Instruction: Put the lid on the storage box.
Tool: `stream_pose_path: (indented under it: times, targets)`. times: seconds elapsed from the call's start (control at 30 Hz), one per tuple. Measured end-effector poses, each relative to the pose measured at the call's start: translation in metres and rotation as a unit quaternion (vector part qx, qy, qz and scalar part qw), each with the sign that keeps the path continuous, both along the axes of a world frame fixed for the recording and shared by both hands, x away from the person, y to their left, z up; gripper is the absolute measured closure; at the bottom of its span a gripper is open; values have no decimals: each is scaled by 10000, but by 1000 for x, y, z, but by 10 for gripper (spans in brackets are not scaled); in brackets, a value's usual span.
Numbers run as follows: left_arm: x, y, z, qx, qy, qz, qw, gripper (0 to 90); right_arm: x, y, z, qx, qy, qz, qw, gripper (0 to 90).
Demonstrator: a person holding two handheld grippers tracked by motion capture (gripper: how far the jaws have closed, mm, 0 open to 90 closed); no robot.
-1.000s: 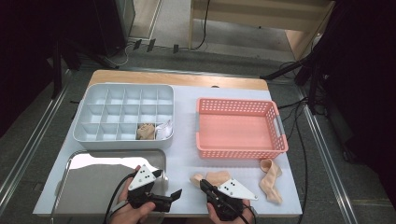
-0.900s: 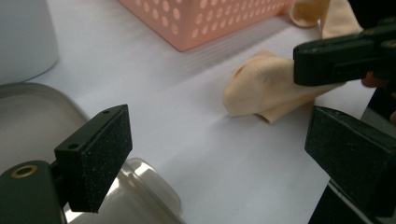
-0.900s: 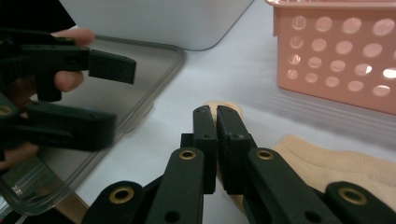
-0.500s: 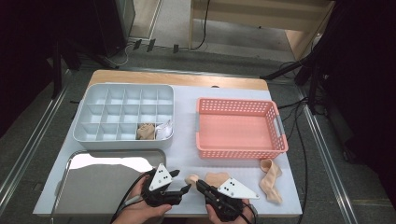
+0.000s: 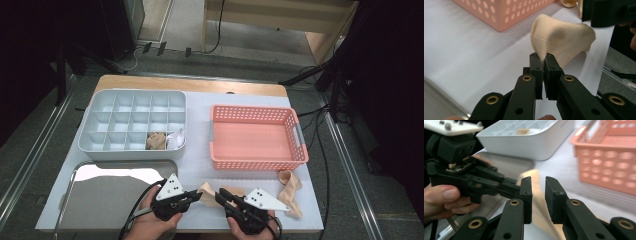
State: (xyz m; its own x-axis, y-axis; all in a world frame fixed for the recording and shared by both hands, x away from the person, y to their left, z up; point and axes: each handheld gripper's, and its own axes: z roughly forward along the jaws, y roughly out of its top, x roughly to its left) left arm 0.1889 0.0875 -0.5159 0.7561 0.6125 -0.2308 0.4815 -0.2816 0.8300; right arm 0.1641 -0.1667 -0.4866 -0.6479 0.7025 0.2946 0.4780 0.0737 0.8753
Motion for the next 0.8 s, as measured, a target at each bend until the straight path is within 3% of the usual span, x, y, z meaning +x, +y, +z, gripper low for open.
stream_pose_path:
  times: [0.2, 0.3, 0.33, 0.47, 0.57, 0.63, 0.7, 0.73, 0.77, 0.8]
  targets:
    - [3, 4, 0, -38, 135, 83, 9999, 880, -2, -23, -5, 19, 98, -310, 9995, 755]
    - [3, 5, 0, -42, 133, 96, 9999, 879, -6, -32, -12, -123, 188, -413, 9989, 748]
    - [3, 5, 0, -32, 125, 114, 9999, 878, -7, -37, -19, -277, 256, -534, 9979, 748]
    - [1, 8, -1, 0, 113, 130, 9999, 875, 3, -47, -29, -358, 445, -868, 9946, 734]
    - [0, 9, -2, 2, 136, 146, 9998, 874, 10, -47, -32, -377, 531, -966, 9932, 706]
    - [0, 9, -2, -11, 121, 159, 9998, 870, 20, -41, -39, -635, 656, -1015, 9906, 659]
    - [-1, 9, -2, 9, 93, 164, 9998, 868, 23, -39, -41, -703, 721, -1013, 9897, 656]
    - [0, 10, -2, 16, 74, 190, 9998, 868, 26, -34, -46, -914, 849, -1021, 9869, 673]
    - [0, 10, -2, 16, 74, 190, 9998, 869, 26, -34, -46, -914, 849, -1021, 9869, 673]
    - [0, 10, -2, -5, 75, 200, 9998, 870, 23, -31, -46, -1115, 759, -1038, 9854, 754]
